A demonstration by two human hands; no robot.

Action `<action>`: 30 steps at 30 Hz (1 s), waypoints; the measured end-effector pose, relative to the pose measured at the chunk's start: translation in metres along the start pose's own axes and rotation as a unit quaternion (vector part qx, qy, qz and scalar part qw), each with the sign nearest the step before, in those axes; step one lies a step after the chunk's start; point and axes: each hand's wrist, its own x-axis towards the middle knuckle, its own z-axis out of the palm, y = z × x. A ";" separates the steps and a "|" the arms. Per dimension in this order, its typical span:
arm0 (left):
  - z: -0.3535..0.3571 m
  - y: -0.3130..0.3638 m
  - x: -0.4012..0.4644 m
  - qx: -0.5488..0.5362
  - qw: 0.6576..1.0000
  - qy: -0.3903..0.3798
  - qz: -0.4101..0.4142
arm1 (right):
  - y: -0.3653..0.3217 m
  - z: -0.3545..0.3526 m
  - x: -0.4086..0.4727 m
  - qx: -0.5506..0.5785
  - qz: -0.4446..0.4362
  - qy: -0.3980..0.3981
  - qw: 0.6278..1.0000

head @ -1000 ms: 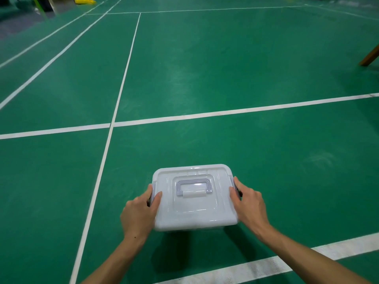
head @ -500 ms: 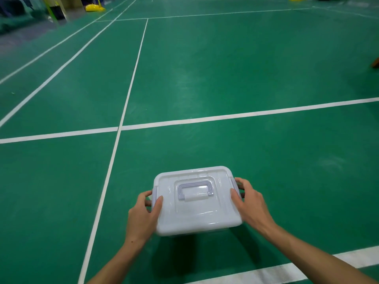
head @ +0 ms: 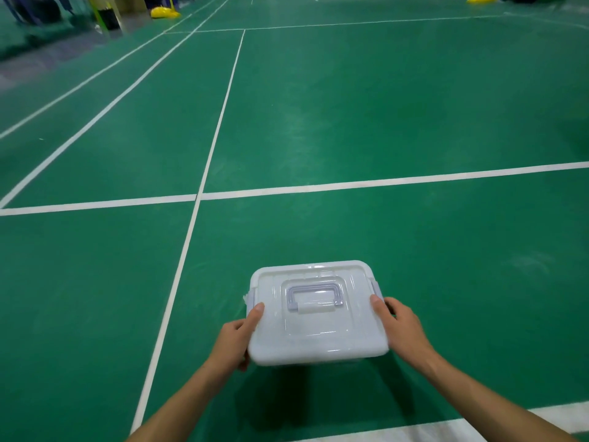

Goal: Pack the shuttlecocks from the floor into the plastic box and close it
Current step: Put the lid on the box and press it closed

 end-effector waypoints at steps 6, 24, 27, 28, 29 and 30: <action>-0.012 -0.001 0.023 0.101 0.988 0.053 0.101 | -0.005 -0.008 0.012 -0.023 -0.014 -0.004 1.000; -0.002 -0.001 0.027 0.071 0.985 0.098 0.123 | -0.014 0.000 0.022 -0.042 -0.035 -0.003 0.999; -0.008 -0.002 0.028 0.045 0.983 0.125 0.123 | -0.017 0.005 0.018 -0.031 -0.028 -0.024 0.999; -0.011 -0.002 0.028 0.033 0.983 0.130 0.124 | -0.019 0.009 0.017 -0.031 -0.029 -0.027 0.999; -0.011 -0.001 0.027 0.026 0.984 0.127 0.122 | -0.020 0.010 0.015 -0.034 -0.029 -0.025 0.999; -0.012 0.000 0.026 0.024 0.985 0.120 0.120 | -0.021 0.011 0.015 -0.038 -0.028 -0.023 0.999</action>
